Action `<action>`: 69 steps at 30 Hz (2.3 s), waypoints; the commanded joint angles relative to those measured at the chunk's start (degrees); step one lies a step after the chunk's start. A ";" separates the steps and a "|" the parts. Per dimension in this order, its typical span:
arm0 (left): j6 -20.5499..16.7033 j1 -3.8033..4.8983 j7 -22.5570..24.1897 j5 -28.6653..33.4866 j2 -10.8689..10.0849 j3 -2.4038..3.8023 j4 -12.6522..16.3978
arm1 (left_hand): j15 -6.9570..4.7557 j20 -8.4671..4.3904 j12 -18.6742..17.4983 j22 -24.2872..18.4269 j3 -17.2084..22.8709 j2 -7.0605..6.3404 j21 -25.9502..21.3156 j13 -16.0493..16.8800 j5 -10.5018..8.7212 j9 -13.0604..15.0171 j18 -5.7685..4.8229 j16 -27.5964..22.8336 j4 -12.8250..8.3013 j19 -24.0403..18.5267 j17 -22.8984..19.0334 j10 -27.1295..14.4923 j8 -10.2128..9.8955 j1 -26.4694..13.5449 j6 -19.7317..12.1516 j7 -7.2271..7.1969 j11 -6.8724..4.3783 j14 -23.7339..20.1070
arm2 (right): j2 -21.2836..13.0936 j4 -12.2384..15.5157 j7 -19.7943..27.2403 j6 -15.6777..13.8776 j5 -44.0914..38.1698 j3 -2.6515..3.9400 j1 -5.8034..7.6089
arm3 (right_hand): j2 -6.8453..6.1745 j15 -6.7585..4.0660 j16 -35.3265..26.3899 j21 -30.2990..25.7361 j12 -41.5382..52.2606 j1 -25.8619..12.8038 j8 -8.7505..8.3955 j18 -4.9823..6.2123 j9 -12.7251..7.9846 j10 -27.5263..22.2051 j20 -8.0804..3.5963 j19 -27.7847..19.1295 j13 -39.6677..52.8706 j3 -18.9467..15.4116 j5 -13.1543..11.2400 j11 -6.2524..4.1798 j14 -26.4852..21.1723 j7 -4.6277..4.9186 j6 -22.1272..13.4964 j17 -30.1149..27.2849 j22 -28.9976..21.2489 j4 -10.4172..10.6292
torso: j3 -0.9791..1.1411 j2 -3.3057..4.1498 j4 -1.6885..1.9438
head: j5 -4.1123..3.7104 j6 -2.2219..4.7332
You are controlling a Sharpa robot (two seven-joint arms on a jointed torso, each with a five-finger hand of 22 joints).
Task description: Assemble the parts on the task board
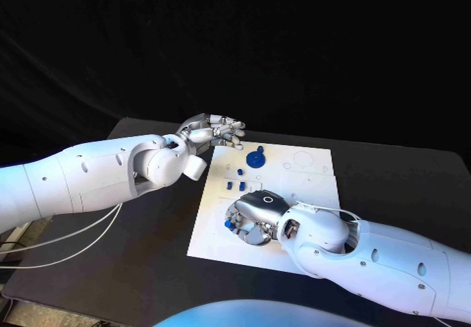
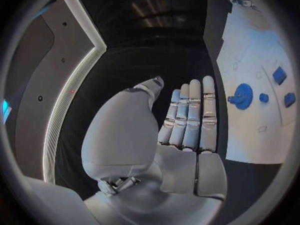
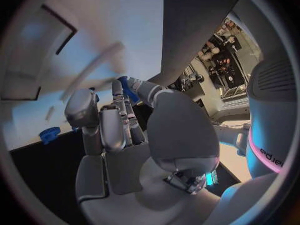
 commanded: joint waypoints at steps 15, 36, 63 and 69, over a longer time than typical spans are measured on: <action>0.99 0.01 -0.22 0.21 0.12 -0.07 -0.11 | -0.10 0.08 0.34 -0.10 -0.38 0.42 -0.17 0.08 0.08 0.11 0.65 0.29 0.02 0.30 -0.07 -0.52 0.36 0.17 -0.57 -0.02 0.05 -0.35 | -6.78 6.48 3.81 -12.90 2.96 0.56 -0.01 | -2.52 -0.10 0.07 -0.48 0.73 -1.63 -2.44 -0.80 -0.81 0.51 -0.19 -0.35 0.70 -2.72 1.25 -0.59 0.86 -0.05 -5.00 -0.33 0.15 0.68 | -0.03 -0.18 -0.12 | -0.73 0.43; 0.81 0.00 0.13 0.22 -0.32 -0.43 0.06 | -0.09 0.09 0.40 -0.16 -0.46 0.41 -0.26 0.10 0.08 0.13 0.65 0.33 0.07 0.33 -0.09 -0.58 0.37 0.19 -0.60 -0.02 0.06 -0.40 | -32.16 13.26 1.81 -4.79 34.92 0.82 5.73 | 0.26 -2.83 6.90 12.09 45.83 -5.48 14.63 -3.18 13.36 3.28 -2.62 5.27 45.43 -14.29 8.25 -3.92 3.30 -3.42 -1.02 9.91 7.16 9.68 | -0.09 -0.73 -0.94 | -5.70 1.17; 0.65 -0.02 0.38 0.22 -0.65 -0.54 0.48 | -0.09 0.09 0.40 -0.16 -0.46 0.41 -0.26 0.10 0.08 0.13 0.65 0.33 0.07 0.33 -0.09 -0.58 0.37 0.19 -0.60 -0.02 0.06 -0.40 | -32.45 15.23 -12.52 -6.22 15.61 0.02 0.69 | -0.35 -2.90 8.35 13.51 54.37 -7.58 15.81 -3.48 16.34 5.67 -2.80 5.84 56.66 -21.42 9.68 -4.06 3.65 -3.63 -2.44 12.52 8.30 17.80 | -0.29 -0.87 -1.33 | -8.02 0.40; 0.71 -0.02 0.39 0.22 -0.72 -0.54 0.59 | -0.09 0.09 0.40 -0.16 -0.46 0.41 -0.26 0.10 0.08 0.13 0.65 0.33 0.07 0.33 -0.09 -0.58 0.37 0.19 -0.60 -0.02 0.06 -0.40 | -30.81 14.47 -13.83 -6.92 14.60 0.02 0.12 | -0.29 -2.83 8.66 13.58 55.13 -7.31 15.60 -3.50 16.35 6.00 -2.76 5.87 57.56 -21.72 9.63 -3.97 3.78 -3.53 -2.76 13.22 8.36 17.73 | -0.23 -0.84 -1.33 | -7.74 0.18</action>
